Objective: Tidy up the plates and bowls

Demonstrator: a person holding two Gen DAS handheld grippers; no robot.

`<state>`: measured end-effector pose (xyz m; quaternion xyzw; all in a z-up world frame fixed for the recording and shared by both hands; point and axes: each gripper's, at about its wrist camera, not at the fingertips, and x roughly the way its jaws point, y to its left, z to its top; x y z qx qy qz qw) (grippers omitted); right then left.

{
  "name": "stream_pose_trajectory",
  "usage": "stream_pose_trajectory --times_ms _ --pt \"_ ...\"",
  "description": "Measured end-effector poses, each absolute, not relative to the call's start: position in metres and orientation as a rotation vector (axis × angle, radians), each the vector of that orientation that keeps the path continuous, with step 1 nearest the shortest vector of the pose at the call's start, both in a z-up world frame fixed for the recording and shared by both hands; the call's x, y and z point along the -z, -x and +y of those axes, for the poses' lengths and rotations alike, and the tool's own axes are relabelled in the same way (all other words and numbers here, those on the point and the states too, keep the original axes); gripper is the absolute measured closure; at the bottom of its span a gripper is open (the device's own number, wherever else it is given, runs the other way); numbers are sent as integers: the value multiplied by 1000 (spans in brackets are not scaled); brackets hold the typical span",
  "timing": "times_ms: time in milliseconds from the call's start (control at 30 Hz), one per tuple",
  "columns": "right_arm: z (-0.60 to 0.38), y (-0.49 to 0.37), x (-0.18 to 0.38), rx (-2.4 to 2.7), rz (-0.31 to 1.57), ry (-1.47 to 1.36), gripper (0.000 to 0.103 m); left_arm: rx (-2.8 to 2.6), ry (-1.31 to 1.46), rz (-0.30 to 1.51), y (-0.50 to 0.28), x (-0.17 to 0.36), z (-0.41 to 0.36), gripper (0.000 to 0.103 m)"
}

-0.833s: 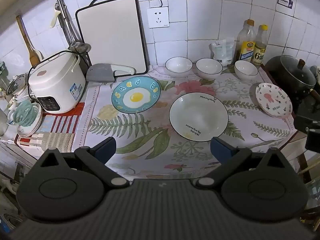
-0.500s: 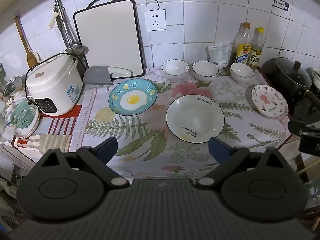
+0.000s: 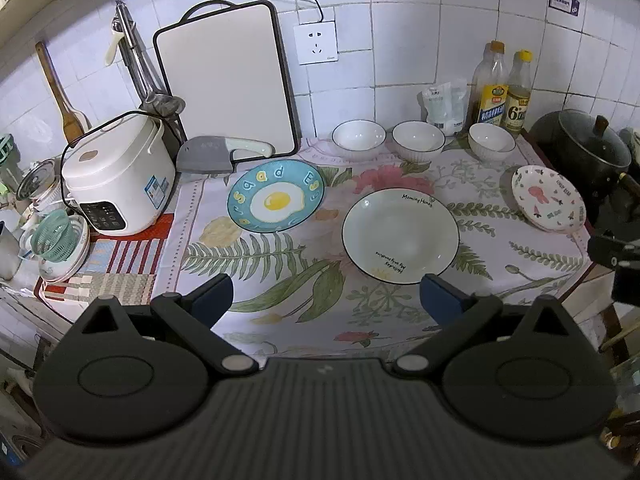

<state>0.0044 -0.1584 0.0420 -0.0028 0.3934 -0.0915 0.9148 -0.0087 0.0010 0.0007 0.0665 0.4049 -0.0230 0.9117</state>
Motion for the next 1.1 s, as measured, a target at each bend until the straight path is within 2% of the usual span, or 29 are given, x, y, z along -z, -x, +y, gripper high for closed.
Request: stream_pose_trajectory --times_ms 1100 --pt "-157 -10 -40 219 813 15 0 38 -121 867 -1 13 5 1"
